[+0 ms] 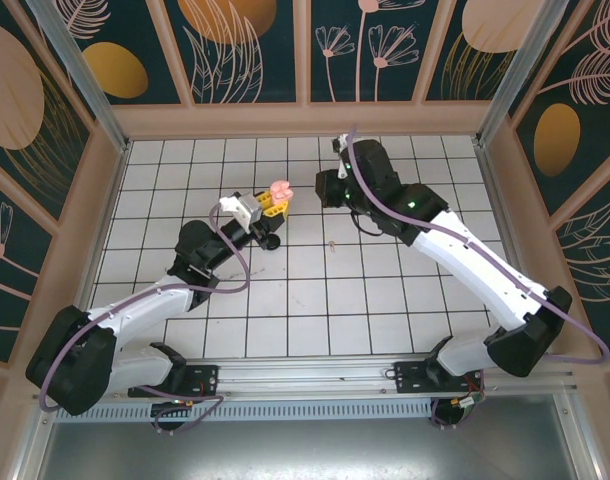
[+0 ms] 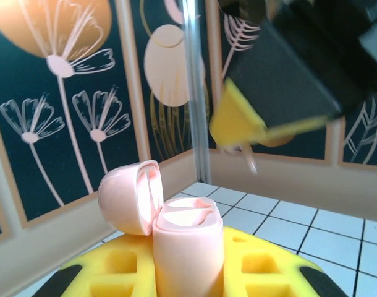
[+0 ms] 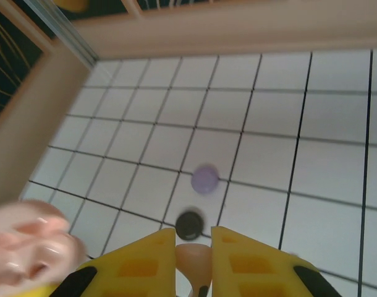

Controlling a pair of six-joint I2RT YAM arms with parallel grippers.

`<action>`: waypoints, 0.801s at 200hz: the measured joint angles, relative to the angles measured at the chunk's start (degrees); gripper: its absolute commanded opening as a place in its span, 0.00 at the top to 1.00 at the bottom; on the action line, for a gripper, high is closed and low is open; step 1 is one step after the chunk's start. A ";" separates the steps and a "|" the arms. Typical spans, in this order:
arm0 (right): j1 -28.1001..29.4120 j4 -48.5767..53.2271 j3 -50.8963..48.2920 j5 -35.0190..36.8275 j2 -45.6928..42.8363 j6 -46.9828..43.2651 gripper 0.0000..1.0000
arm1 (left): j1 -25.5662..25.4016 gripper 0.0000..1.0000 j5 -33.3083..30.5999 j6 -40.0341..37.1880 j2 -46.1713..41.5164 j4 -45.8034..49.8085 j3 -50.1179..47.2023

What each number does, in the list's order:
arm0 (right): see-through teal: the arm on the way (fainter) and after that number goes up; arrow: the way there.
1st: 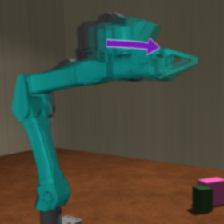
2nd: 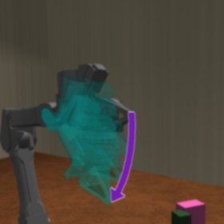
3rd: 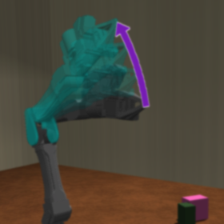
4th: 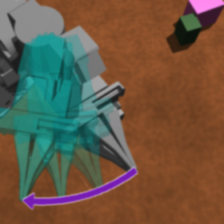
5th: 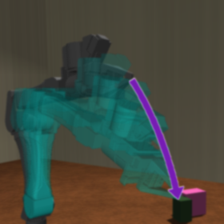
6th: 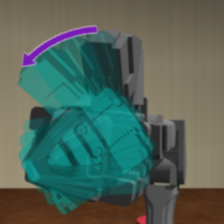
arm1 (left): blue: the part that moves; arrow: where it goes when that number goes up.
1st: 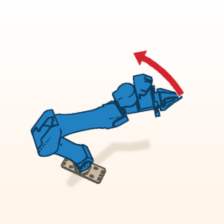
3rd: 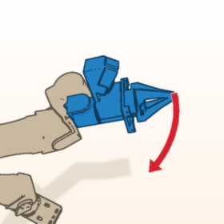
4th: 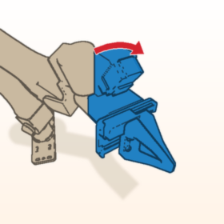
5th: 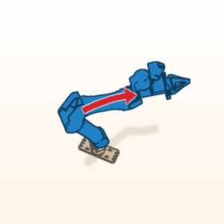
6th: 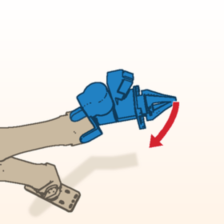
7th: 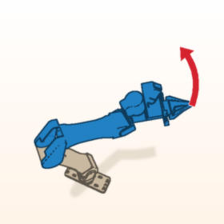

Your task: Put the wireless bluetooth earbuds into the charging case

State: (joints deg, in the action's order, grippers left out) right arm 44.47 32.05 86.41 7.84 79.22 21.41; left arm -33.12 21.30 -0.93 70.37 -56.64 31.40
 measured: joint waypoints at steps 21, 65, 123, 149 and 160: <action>0.63 -1.29 1.11 -0.17 -1.25 -1.79 0.83 | 0.00 1.00 3.02 -1.57 -0.07 -0.44 0.00; 6.19 -6.25 1.31 -0.11 -2.60 -5.95 0.82 | -0.07 1.00 7.50 -3.89 0.50 -1.95 0.00; 9.99 -11.37 -1.84 0.11 -3.82 -8.50 0.82 | -0.22 1.00 9.84 -4.22 2.14 -3.45 0.37; 10.03 -12.61 -3.32 0.11 -3.87 -8.70 0.82 | -0.22 1.00 10.01 -4.11 2.34 -3.72 0.72; 10.03 -12.81 -4.02 0.11 -3.87 -8.68 0.82 | -0.22 1.00 10.01 -3.98 2.34 -3.82 0.87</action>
State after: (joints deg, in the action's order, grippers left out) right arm 54.50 19.25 82.39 7.94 75.35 12.73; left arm -33.34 31.31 -4.91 72.71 -60.47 32.27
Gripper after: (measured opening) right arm 0.180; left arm 0.217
